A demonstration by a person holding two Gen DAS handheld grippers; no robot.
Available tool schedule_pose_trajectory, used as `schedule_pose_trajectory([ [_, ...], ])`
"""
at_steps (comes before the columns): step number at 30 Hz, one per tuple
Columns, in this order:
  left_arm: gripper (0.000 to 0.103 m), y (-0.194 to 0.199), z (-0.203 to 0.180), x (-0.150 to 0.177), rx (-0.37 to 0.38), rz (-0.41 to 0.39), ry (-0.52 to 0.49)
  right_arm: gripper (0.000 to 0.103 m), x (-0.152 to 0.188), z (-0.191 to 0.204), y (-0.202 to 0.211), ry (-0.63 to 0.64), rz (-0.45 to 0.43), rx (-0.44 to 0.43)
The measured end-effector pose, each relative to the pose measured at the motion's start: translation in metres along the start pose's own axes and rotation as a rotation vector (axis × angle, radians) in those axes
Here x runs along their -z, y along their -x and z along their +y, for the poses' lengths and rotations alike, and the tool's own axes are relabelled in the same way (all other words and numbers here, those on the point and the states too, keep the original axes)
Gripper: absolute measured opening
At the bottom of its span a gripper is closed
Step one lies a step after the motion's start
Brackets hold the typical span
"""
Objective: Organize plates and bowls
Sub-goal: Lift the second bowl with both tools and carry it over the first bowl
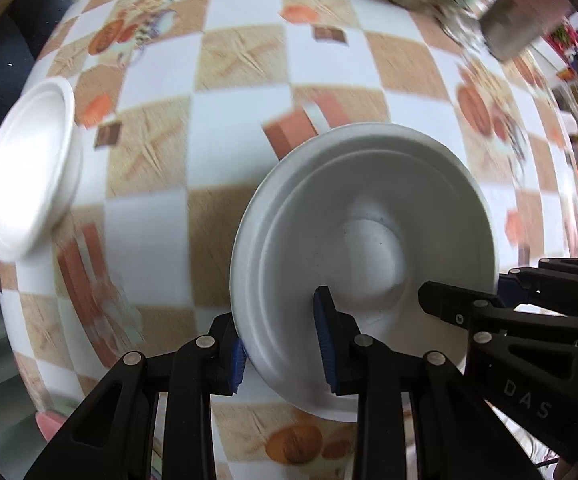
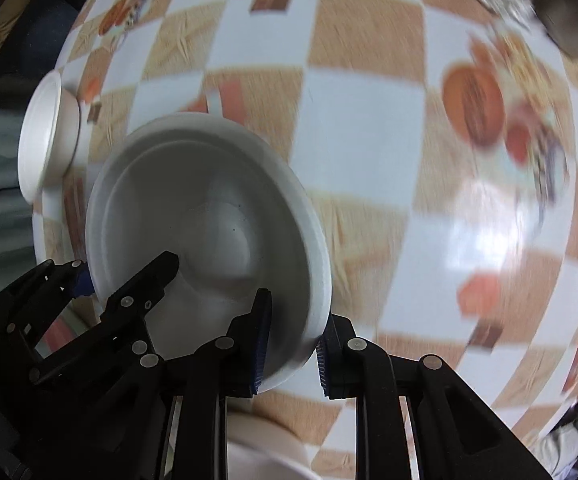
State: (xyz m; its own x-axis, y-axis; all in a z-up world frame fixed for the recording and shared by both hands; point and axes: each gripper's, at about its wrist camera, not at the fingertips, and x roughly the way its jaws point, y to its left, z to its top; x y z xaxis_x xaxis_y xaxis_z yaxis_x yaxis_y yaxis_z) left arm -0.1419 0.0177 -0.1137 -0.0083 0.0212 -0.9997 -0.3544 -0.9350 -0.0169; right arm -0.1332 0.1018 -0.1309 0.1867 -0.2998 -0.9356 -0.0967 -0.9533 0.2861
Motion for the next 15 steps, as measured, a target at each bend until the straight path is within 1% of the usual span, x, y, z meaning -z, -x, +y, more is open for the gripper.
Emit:
schedule_pose_trajectory([
  [2,0.033,-0.001,-0.006,0.007,0.004,0.005,-0.021,0.022,0.014,-0.007,-0.001,-0.019,0.006,-0.004],
  [7,0.033,0.001,-0.017,0.017,0.001,0.013,-0.055,0.022,0.027,-0.018,-0.001,-0.046,0.005,0.005],
  [10,0.033,0.008,-0.022,0.014,-0.006,-0.004,-0.070,0.022,0.037,-0.018,0.008,-0.057,-0.015,0.003],
  [12,0.033,0.015,-0.023,0.019,-0.009,-0.017,-0.082,0.022,0.045,-0.017,0.013,-0.061,-0.033,0.001],
  [14,0.033,0.024,-0.025,0.020,-0.014,-0.033,-0.096,0.022,0.049,-0.021,0.024,-0.065,-0.052,-0.002],
  [15,0.033,0.027,-0.029,0.021,-0.015,-0.038,-0.102,0.022,0.057,-0.029,0.029,-0.067,-0.059,-0.004],
])
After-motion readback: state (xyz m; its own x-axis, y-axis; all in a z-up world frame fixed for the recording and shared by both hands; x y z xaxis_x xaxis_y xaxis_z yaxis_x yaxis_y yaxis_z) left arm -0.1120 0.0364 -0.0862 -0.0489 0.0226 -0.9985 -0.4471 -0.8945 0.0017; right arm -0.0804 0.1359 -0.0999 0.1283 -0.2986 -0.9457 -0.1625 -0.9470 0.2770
